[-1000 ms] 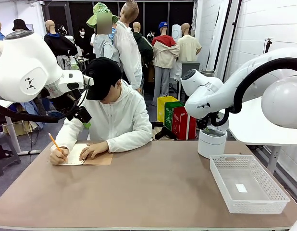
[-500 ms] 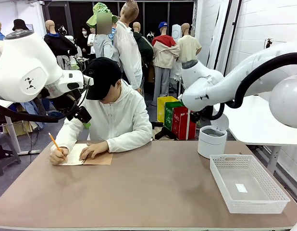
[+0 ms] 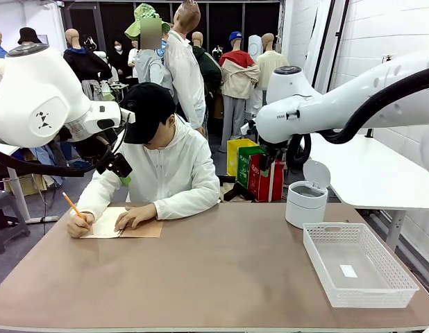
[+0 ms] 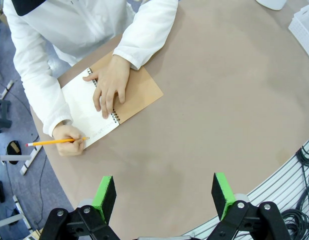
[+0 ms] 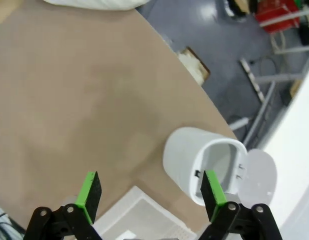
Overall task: Sort the paper based on its condition.
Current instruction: If a person hands you a paper, place it in the Organizing basket , and if it's crumpled, put it in the Trash can.
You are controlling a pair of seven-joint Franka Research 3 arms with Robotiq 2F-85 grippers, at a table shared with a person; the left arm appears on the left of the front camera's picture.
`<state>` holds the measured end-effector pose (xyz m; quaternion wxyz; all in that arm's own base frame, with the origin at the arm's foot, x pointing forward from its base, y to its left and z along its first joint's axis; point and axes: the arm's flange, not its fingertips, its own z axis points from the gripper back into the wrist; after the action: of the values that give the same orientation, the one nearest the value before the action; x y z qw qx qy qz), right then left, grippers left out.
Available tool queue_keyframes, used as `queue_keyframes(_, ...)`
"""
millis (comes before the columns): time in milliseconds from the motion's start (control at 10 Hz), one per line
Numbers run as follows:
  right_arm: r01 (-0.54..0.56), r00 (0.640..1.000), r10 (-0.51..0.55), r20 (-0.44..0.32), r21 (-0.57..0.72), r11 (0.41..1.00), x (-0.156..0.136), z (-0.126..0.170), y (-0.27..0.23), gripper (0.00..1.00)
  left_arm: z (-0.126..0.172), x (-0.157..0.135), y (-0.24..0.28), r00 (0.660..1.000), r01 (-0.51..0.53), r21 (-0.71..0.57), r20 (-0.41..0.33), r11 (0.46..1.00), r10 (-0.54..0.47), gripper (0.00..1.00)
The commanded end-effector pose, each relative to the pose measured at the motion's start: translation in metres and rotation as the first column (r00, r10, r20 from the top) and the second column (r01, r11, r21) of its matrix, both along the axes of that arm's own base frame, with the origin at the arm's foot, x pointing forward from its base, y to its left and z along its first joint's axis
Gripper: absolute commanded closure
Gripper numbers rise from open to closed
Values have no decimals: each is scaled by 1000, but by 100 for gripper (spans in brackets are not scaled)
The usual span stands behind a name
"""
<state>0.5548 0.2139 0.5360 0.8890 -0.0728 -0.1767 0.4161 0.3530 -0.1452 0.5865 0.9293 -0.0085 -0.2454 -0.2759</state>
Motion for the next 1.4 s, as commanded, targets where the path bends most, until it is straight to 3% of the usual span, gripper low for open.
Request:
queue_keyframes(0, -69, 998, 68, 11, 104, 992, -30, -7, -17, 0, 1, 0, 1, 1000, 0, -5, 4, 1000, 0, 0)
queue_keyframes(200, -82, 996, 78, 33, 179, 980, -46, -13, -17, 0, 1, 0, 1, 1000, 0, -5, 4, 1000, 0, 0)
queue_keyframes(400, -123, 992, 120, 27, 141, 982, -47, -12, -16, 0, 1, 0, 1, 1000, 0, -5, 4, 1000, 0, 0)
queue_keyframes(500, -54, 998, 52, 19, 149, 987, -40, -5, -7, 0, 1, 0, 1, 1000, 0, -5, 4, 1000, 0, 0)
queue_keyframes(900, -66, 998, 64, 22, 144, 987, -43, -5, -8, 0, 1, 0, 1, 1000, 0, -5, 4, 1000, 0, 0)
queue_keyframes(1300, -92, 996, 93, 10, 306, 947, -75, 17, 3, 0, 1, 0, 1, 1000, 0, -5, 4, 1000, 0, 0)
